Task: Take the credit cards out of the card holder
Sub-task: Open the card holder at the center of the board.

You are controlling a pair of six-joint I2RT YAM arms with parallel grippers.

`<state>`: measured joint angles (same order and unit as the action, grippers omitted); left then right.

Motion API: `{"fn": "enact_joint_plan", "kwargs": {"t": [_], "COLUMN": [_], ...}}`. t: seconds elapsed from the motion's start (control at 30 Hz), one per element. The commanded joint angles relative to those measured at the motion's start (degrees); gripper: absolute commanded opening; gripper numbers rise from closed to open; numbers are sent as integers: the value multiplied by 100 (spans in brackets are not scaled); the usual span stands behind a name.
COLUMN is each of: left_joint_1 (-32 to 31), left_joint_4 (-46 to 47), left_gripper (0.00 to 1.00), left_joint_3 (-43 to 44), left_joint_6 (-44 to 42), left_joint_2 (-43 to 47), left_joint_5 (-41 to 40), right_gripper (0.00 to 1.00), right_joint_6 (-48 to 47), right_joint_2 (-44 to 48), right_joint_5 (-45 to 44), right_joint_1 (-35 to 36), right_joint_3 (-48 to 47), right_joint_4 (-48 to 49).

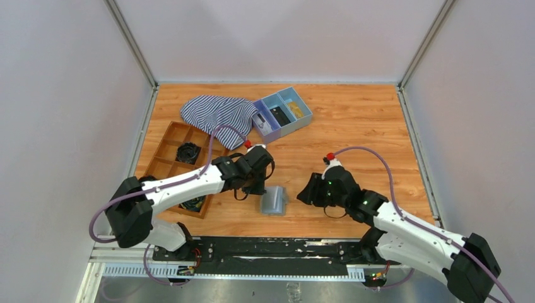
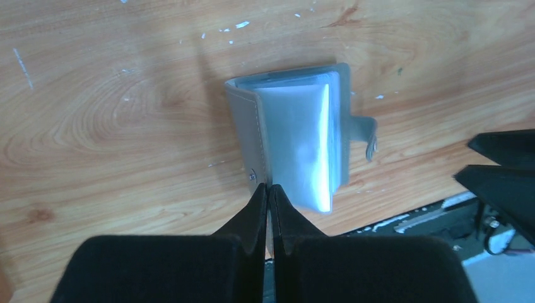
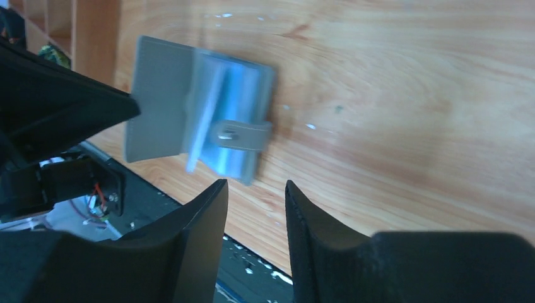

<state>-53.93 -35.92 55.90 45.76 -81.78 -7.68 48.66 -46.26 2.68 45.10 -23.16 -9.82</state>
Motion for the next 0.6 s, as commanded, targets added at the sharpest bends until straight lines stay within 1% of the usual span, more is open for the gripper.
{"fn": "enact_joint_plan", "kwargs": {"t": [0.0,0.13,0.27,0.47,0.57], "left_joint_1": [165,246,369,595,627], "left_joint_4": [769,614,631,711,793], "left_gripper": [0,0,0,0,0], "left_joint_3": [-373,-480,-712,-1101,-1241], "left_joint_6": [170,144,95,-45,-85], "left_joint_2": [356,409,455,436,356], "left_joint_5": [532,452,478,518,556], "right_gripper": [41,38,38,38,35], "right_joint_6": [-117,-200,-230,-175,-81], "right_joint_2": [-676,-1512,-2132,-2937,-3274], "right_joint_5": [467,687,609,144,28], "right_joint_1": [199,465,798,812,774], "right_joint_3": [-455,-878,-1156,-1216,-1182], "right_joint_4": [608,878,1212,1433,1431]}}
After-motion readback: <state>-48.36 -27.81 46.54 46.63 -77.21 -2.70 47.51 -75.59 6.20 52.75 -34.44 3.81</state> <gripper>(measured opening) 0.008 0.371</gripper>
